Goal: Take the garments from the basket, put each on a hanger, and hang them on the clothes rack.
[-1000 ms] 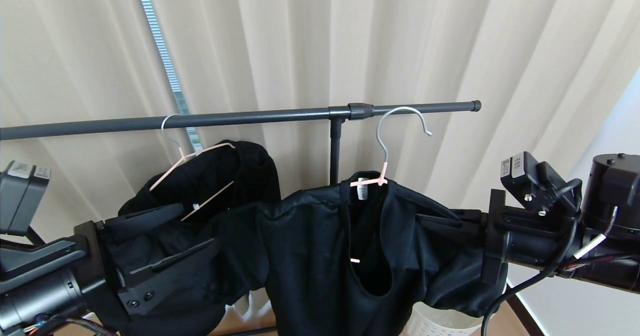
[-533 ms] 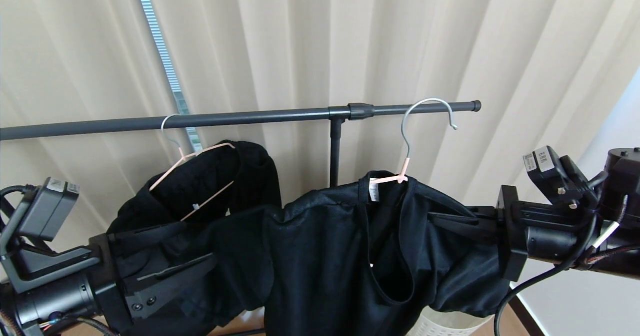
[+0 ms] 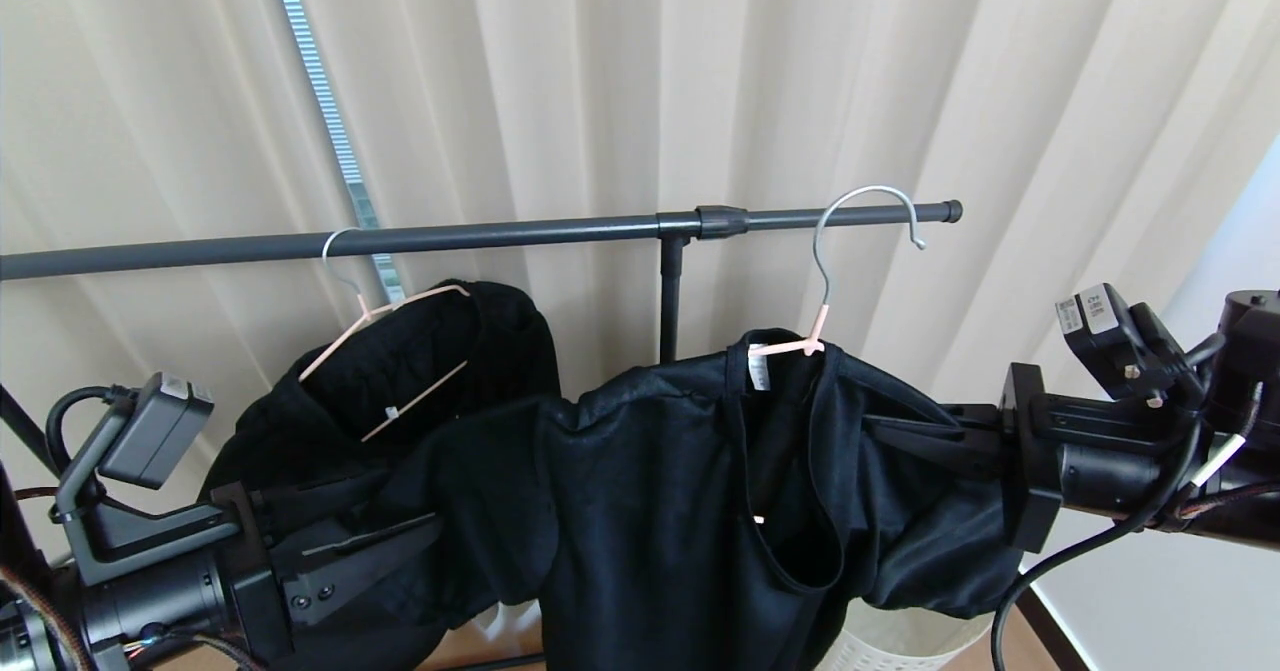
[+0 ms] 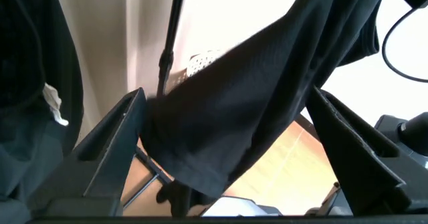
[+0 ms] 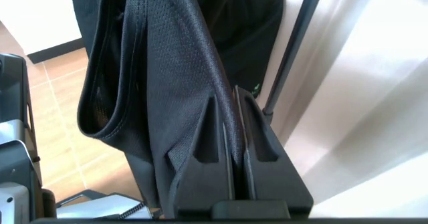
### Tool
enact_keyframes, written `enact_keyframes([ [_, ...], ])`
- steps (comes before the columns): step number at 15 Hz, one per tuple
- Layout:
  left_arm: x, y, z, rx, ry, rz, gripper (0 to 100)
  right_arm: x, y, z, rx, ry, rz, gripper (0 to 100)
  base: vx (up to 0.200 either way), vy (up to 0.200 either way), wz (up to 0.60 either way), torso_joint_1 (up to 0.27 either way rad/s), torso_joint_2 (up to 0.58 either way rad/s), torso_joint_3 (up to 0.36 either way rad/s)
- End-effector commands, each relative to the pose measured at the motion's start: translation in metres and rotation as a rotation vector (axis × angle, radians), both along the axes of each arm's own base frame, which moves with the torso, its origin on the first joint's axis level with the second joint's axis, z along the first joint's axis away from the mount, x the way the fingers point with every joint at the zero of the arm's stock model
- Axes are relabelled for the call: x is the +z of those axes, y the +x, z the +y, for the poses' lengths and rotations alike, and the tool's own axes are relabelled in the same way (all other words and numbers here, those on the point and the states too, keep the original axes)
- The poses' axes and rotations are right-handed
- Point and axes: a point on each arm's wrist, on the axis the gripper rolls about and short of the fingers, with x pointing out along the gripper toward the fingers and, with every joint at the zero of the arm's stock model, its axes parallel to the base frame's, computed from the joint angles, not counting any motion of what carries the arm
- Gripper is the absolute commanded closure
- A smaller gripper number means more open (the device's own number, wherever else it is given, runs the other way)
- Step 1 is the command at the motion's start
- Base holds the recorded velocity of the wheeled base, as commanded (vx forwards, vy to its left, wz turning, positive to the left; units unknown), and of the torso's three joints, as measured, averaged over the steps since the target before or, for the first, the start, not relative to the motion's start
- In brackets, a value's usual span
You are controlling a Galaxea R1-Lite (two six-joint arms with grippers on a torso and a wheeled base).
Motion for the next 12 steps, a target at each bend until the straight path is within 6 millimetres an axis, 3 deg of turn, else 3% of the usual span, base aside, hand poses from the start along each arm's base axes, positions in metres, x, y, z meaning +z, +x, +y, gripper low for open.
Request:
enact_keyframes([
  [1, -0.001, 0.002, 0.000, 0.002, 0.001, 0.010, 100, 0.000, 0.000, 0.000, 0.000, 0.000, 0.000, 100, 0.000, 0.000, 0.00, 0.000, 0.00, 0.000],
  [7, 0.000, 0.010, 0.004, 0.037, 0.002, 0.014, 100, 0.004, 0.007, -0.010, -0.046, 0.004, -0.015, 100, 0.000, 0.000, 0.00, 0.000, 0.00, 0.000],
  [12, 0.009, 0.023, 0.022, 0.149, -0.003, -0.021, 100, 0.009, 0.012, -0.021, -0.097, 0.009, -0.033, 100, 0.000, 0.000, 0.00, 0.000, 0.00, 0.000],
])
